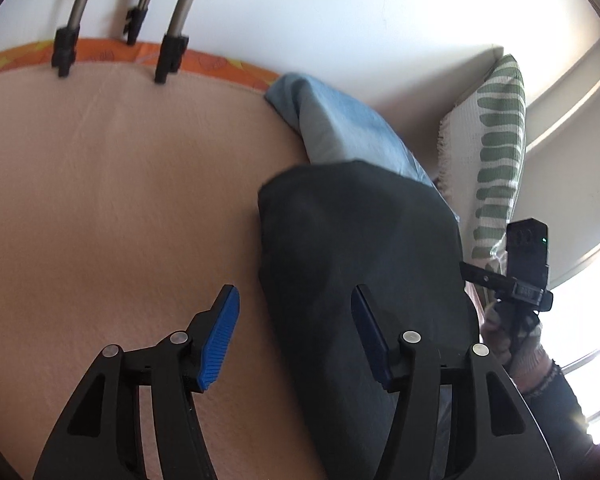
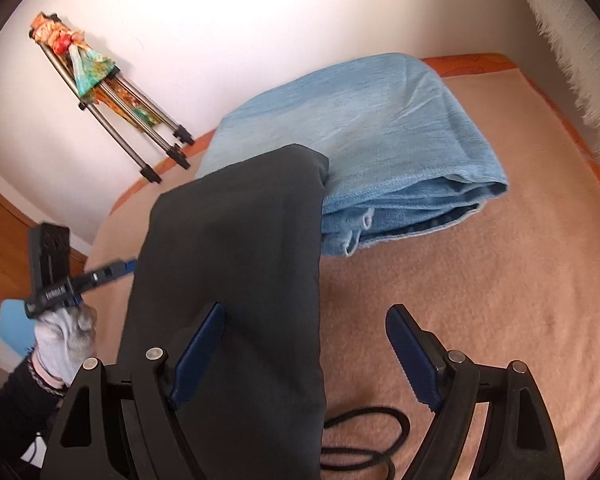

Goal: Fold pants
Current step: 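Grasp the folded dark grey trousers' edge with the right tool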

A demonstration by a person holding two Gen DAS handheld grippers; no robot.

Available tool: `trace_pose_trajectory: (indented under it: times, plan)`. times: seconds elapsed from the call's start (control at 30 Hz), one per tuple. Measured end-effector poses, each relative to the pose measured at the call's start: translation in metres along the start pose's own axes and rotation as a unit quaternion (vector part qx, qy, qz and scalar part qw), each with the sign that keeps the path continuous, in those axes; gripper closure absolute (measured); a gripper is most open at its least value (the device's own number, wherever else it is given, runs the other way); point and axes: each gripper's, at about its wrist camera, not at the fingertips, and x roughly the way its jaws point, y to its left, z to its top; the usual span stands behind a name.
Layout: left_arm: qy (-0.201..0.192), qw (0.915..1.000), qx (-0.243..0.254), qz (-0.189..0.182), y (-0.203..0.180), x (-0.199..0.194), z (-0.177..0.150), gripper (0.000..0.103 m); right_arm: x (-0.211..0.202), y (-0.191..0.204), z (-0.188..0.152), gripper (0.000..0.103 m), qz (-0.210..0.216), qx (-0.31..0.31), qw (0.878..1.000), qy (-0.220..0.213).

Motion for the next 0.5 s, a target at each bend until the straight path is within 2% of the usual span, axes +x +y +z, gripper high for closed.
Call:
trace_pose_trajectory:
  times: [0.07,0.2,0.3,0.37,0.43,0.47,0.5]
  plan:
    - [0.012,0.9998,-0.010,-0.014,0.000,0.007,-0.004,0.046,0.009,-0.005,-0.002,0.015,0.026,0.009,1.000,0.005]
    - [-0.001,0.9998,0.002,-0.018,-0.008,0.014,-0.006,0.044,0.012,-0.003,-0.006,0.013,0.058,-0.005,0.998,-0.016]
    - [-0.008,0.9995,-0.005,-0.031,-0.008,0.017,-0.004,0.044,0.017,-0.001,-0.009,0.019,0.098,-0.004,0.995,-0.006]
    - [-0.012,0.9995,0.003,-0.029,-0.011,0.019,-0.003,0.045,0.026,0.003,-0.009,0.038,0.115,-0.011,0.993,0.011]
    - [-0.015,0.9997,0.012,-0.017,-0.013,0.021,-0.004,0.061,0.027,0.006,-0.011,0.040,0.114,-0.014,0.993,0.009]
    - [-0.015,0.9997,0.008,-0.019,-0.012,0.022,-0.004,0.065,0.028,0.007,-0.011,0.046,0.111,-0.011,0.994,0.010]
    - [-0.015,0.9996,-0.001,-0.023,-0.009,0.023,-0.004,0.075,0.029,0.008,-0.011,0.049,0.103,-0.010,0.995,0.010]
